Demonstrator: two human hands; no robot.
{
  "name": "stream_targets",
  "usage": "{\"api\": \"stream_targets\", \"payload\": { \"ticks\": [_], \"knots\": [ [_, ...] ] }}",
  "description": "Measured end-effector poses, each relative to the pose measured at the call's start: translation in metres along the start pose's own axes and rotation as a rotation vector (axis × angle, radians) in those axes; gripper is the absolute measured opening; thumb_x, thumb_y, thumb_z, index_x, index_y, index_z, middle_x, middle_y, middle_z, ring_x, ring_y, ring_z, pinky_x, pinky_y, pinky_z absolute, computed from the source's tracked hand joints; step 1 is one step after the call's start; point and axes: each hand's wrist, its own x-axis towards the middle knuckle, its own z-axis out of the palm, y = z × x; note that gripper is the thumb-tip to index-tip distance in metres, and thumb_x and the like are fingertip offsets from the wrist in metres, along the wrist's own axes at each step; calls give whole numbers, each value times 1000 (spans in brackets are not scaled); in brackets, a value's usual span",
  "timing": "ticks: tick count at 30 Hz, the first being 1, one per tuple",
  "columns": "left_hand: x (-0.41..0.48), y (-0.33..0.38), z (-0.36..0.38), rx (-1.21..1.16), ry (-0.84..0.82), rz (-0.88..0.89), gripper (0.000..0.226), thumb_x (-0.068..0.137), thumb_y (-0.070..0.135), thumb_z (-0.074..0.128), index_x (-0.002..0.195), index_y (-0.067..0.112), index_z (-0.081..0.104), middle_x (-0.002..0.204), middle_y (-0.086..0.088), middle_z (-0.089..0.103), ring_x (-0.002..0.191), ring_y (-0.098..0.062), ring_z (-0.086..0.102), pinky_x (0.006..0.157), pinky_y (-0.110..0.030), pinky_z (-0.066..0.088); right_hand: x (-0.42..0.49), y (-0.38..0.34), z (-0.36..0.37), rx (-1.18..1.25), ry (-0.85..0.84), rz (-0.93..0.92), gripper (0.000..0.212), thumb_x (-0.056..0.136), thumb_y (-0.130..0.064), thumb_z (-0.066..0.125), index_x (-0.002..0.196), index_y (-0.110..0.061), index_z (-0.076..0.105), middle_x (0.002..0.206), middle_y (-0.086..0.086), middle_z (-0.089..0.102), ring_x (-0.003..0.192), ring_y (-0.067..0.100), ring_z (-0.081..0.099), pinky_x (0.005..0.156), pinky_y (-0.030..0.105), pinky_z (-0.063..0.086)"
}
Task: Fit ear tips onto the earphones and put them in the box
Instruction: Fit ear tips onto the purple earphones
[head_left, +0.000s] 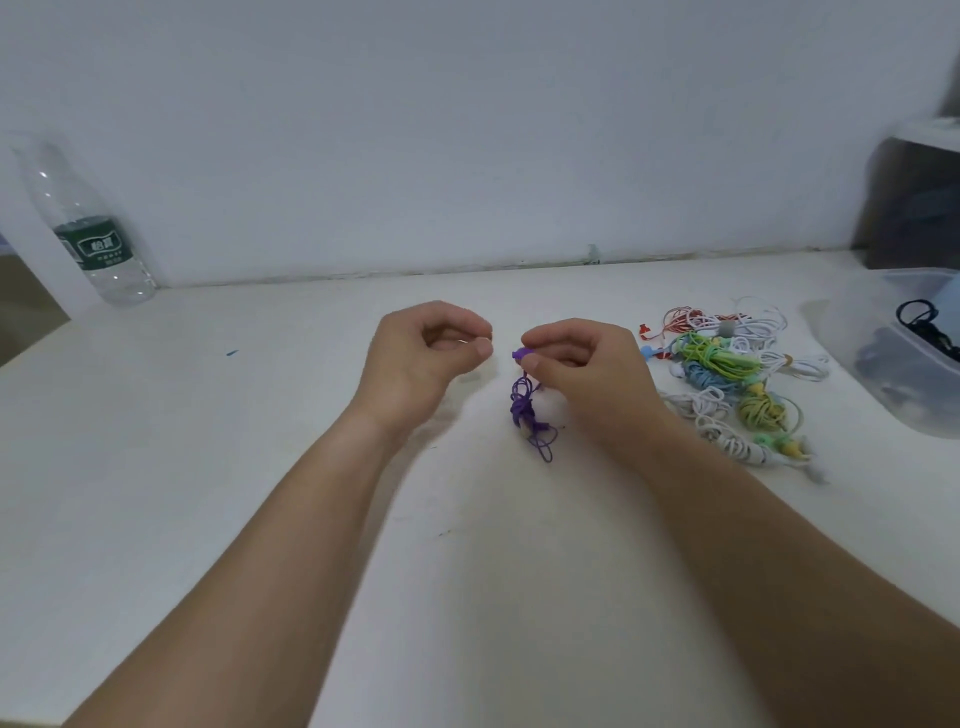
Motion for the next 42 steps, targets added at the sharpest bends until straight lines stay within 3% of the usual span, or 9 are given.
{"api": "stream_targets", "payload": {
  "ticks": [5,12,16,23,28,42],
  "knots": [
    [-6,-5,12,-251,-87,-136,16,81,-2,76,92,9,77,93,-10,77,92,-19,72,89,-27,55,-2,-6,-3,22,-25,-46,13,87,-2,72,95,-12,75,86,6,76,75,4,70,67,15,50],
    [-8,2,10,-538,-135,-243,22,88,-11,61,109,-7,68,97,-14,76,100,-22,73,82,-20,56,-2,-9,-5,55,-27,-60,14,90,-6,70,94,-20,74,77,-5,74,70,4,65,64,17,49],
    [-9,6,11,-555,-123,-272,18,90,-10,60,101,1,69,91,-10,77,91,-19,75,78,-19,58,-3,-11,-6,76,-9,-46,11,88,-10,74,96,-17,74,84,11,76,70,9,65,63,23,49],
    [-11,6,12,-559,-135,-276,14,90,-4,64,98,5,70,89,-10,77,83,-18,75,72,-18,58,-4,-13,-7,86,-34,-37,7,88,-10,74,90,-18,74,77,2,75,66,9,62,60,27,46],
    [-11,6,13,-553,-151,-274,13,89,-3,64,97,6,70,88,-10,76,82,-17,75,72,-19,58,-4,-13,-6,76,-38,-33,7,88,-12,74,91,-18,75,85,13,76,68,10,61,60,25,46],
    [-10,5,9,-447,-184,-225,15,84,-6,68,92,6,71,84,-11,76,79,-18,74,74,-21,57,-3,-15,-13,11,-140,1,9,90,-15,72,91,-23,76,82,-1,76,72,8,62,67,33,46]
  ]
}}
